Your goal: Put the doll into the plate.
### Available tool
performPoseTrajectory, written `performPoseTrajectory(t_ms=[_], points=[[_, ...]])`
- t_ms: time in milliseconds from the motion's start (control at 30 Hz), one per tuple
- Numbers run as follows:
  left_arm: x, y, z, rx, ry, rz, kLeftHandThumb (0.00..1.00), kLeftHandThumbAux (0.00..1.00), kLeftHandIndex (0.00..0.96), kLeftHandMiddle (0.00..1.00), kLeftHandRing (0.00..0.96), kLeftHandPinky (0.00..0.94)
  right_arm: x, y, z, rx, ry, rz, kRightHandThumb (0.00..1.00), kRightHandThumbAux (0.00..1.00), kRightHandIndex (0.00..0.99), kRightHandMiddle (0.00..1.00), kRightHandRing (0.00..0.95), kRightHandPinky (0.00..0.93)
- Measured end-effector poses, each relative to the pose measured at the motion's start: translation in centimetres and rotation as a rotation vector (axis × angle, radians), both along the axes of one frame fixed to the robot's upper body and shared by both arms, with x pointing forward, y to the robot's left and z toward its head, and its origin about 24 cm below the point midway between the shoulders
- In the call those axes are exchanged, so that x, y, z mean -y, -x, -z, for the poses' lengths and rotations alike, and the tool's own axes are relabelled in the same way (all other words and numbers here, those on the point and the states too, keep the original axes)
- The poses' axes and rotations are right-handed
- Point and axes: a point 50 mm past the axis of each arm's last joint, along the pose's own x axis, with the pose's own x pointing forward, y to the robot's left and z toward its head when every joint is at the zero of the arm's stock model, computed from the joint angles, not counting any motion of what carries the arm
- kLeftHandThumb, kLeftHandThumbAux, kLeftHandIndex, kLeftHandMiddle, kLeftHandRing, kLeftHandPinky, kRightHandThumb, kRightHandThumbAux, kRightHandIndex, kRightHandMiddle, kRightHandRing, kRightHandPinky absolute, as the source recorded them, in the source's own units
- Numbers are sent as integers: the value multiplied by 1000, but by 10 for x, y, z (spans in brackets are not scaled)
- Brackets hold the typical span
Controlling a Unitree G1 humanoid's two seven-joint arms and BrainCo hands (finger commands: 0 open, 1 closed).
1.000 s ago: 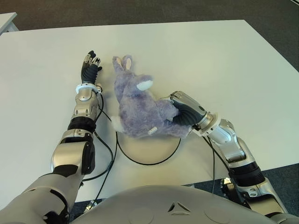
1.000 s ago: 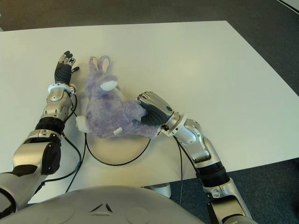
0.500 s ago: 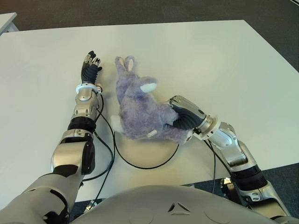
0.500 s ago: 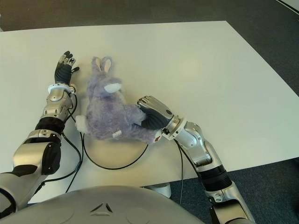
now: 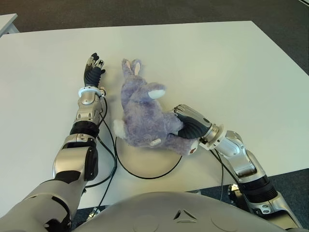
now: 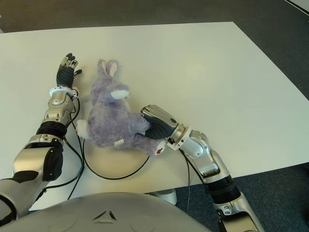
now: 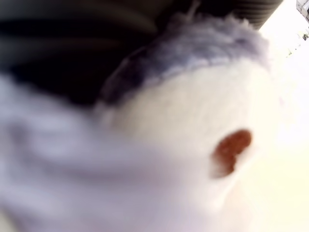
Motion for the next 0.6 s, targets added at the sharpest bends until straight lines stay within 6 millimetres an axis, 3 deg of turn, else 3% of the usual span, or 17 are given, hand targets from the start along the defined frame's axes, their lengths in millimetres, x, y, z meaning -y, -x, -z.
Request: performPoseTrajectory(t_ms=[600], points=[[0, 0, 0, -3, 0, -2, 566, 396, 0, 0, 0, 51, -3, 3, 6, -22, 16, -19, 703, 718, 437, 877, 853, 856]])
